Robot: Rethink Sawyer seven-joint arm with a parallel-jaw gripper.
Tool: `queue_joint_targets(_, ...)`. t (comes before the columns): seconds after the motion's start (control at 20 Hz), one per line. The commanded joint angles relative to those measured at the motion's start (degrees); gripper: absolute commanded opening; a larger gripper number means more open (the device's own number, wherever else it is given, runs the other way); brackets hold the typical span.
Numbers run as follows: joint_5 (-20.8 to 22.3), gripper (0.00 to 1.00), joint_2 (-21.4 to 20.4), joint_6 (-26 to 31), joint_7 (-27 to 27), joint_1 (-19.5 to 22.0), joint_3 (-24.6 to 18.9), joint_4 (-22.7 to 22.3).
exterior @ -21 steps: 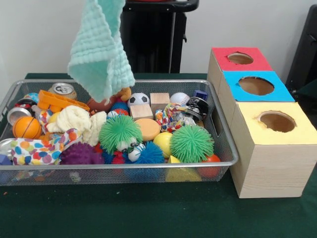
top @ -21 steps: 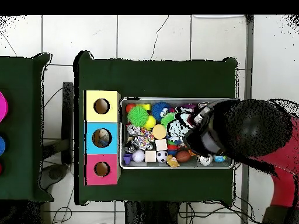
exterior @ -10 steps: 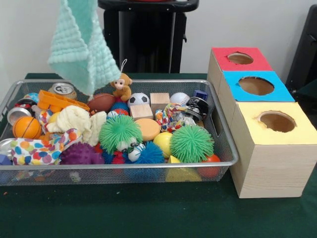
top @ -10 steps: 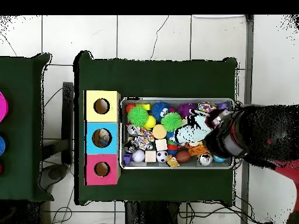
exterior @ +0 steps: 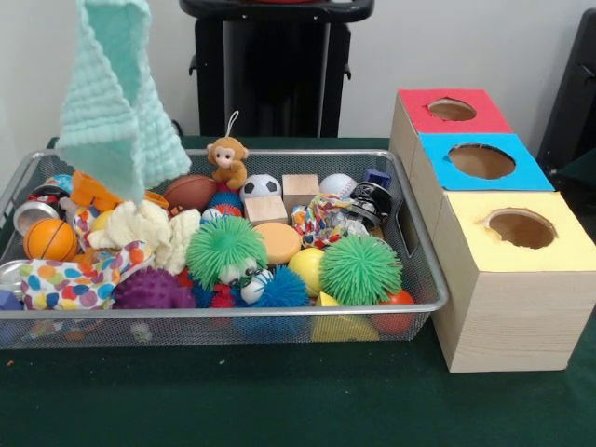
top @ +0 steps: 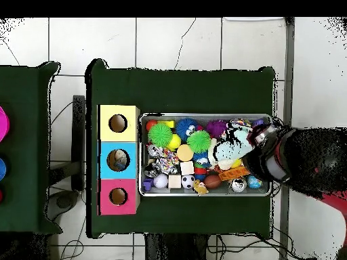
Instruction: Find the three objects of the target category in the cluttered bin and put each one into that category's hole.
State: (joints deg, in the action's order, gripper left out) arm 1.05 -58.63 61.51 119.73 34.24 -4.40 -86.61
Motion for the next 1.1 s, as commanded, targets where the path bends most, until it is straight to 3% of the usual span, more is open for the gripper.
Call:
queue_joint_targets(0.05, 2.8, 0.00, 5.3, -9.6, -11.6, 0.6, -7.1, -11.1)
queue_joint_targets(0.7, 4.2, 0.00, 5.5, -17.9, -5.8, -1.3, -7.1, -16.7)
queue_joint_targets(1.1, 5.6, 0.00, 6.9, -19.1, -5.3, -1.4, -7.5, -16.2)
